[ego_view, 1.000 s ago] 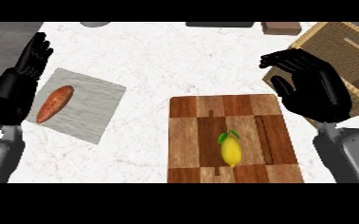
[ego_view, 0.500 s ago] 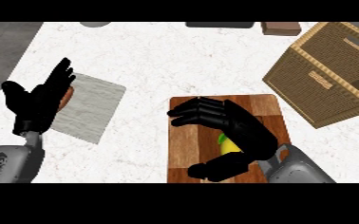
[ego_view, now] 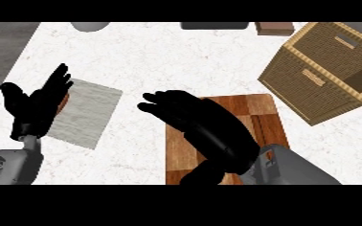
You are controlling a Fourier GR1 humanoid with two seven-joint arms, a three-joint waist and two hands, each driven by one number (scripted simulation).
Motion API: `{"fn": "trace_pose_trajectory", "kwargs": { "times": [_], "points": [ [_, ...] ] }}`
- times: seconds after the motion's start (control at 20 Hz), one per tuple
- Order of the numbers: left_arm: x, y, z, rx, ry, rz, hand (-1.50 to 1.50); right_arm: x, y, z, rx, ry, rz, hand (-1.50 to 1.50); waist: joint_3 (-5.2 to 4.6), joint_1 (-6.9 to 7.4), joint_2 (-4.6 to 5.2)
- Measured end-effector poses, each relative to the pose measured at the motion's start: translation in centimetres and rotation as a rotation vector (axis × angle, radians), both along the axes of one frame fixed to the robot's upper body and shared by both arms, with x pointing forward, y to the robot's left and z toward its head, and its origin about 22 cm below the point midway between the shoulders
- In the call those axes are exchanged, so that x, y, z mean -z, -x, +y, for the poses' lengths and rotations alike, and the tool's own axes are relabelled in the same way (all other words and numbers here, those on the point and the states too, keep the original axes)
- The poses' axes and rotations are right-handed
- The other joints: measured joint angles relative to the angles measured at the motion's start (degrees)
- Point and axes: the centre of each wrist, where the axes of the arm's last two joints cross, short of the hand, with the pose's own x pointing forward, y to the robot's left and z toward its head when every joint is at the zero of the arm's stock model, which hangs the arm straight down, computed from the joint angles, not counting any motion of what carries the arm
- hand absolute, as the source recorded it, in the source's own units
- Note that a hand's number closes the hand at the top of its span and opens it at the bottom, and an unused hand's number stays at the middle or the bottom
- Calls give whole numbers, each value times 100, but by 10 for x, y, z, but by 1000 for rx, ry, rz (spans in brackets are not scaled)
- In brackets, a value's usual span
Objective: Pick the lemon from the cutting board and place it in the basket
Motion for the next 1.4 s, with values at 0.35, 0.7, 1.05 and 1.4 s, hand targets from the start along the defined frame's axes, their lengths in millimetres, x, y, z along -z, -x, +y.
{"fn": "trace_pose_trajectory", "kwargs": {
  "times": [0.35, 0.7, 1.05, 1.4],
  "points": [
    [2, 2, -2, -2, -2, 2, 0, -76, -19, -12, 274, 344, -108, -150, 0, -27, -13],
    [2, 0, 1, -6, -1, -4, 0, -124, -30, -29, 229, 507, 42, -150, 12, -19, 27],
    [2, -1, 2, -10, 1, -8, 0, -142, -26, -78, 146, 468, 171, -150, 20, -43, 37],
    [1, 2, 4, -4, 4, -8, 0, -125, -5, -127, 166, 388, 189, -150, 29, -13, 59]
  ]
}}
